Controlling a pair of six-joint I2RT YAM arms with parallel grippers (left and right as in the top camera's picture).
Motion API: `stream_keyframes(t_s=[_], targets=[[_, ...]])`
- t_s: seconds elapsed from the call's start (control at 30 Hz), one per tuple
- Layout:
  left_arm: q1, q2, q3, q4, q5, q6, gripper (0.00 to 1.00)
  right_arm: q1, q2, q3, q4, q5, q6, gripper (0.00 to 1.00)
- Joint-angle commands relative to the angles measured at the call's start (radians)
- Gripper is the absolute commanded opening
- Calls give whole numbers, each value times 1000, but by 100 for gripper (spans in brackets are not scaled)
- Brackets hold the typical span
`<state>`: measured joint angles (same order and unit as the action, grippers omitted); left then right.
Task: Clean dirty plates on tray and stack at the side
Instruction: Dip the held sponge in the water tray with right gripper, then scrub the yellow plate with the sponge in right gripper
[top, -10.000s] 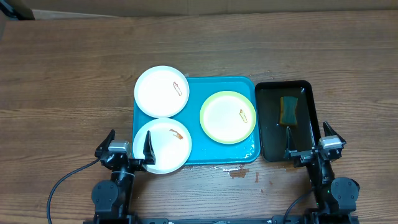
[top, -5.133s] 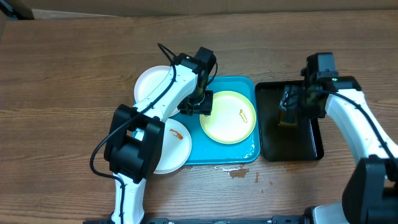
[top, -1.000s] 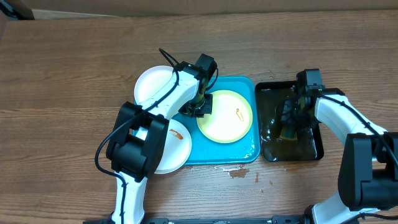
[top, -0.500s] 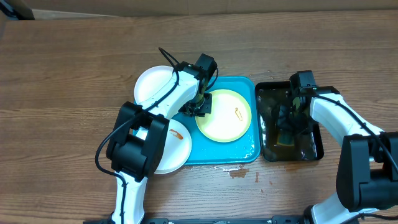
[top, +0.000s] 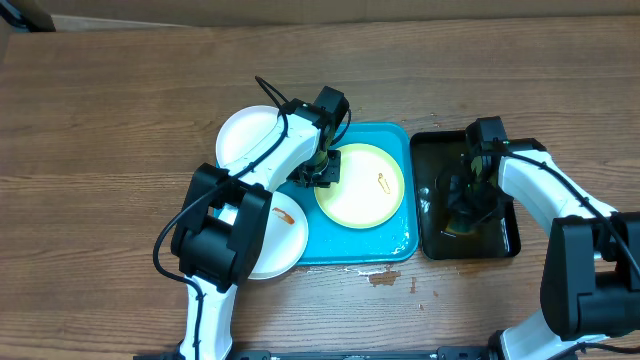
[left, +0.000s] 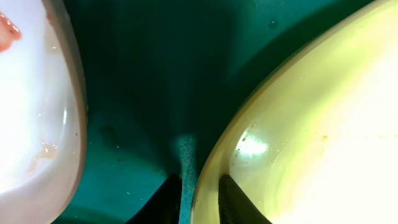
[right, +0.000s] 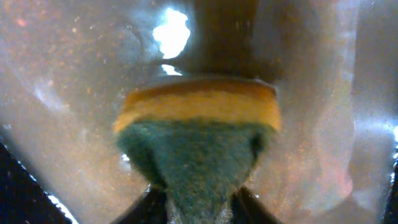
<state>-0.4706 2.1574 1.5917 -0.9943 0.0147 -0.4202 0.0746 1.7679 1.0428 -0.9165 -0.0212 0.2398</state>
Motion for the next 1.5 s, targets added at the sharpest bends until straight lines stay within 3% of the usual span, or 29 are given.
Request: stream_keyframes(t_s=[0.0,0.07,0.2,0.37,0.5,0.73,0.9,1.03,1.13,1.3,1.37,1.47], targets=[[6,25,-16,5,-14,-7,22,5,-29,17,12,-20,0,19],[6,25,-16,5,-14,-7,22,5,-29,18,25,-35,0,4],[6,25,-16,4,-14,-7,19,-2,-29,85,-6,-33,-7,4],[6,25,-16,5,-14,-6,4,4,-29,259,-151,-20,-6,4],[6,25,-16,10,-15,-6,4,22,-29,340,-240,81,-4,4],[6,25,-16,15,-14,-6,4,23,-26,332,-211,-29,-95,4],[5,25,-16,18,-14,-7,4,29,-26,332,-188,-48,-14,4],[5,25,-16,19,-14,-7,4,43,-27,332,-196,44,26,4],[5,25,-16,23,-14,-7,4,48,-27,332,-209,68,-34,4],[5,25,-16,24,-14,-7,4,50,-29,333,-230,180,34,4],[5,25,-16,24,-14,-7,4,50,-29,333,-223,139,66,4],[5,25,-16,27,-14,-7,4,53,-29,333,-229,117,4,4]])
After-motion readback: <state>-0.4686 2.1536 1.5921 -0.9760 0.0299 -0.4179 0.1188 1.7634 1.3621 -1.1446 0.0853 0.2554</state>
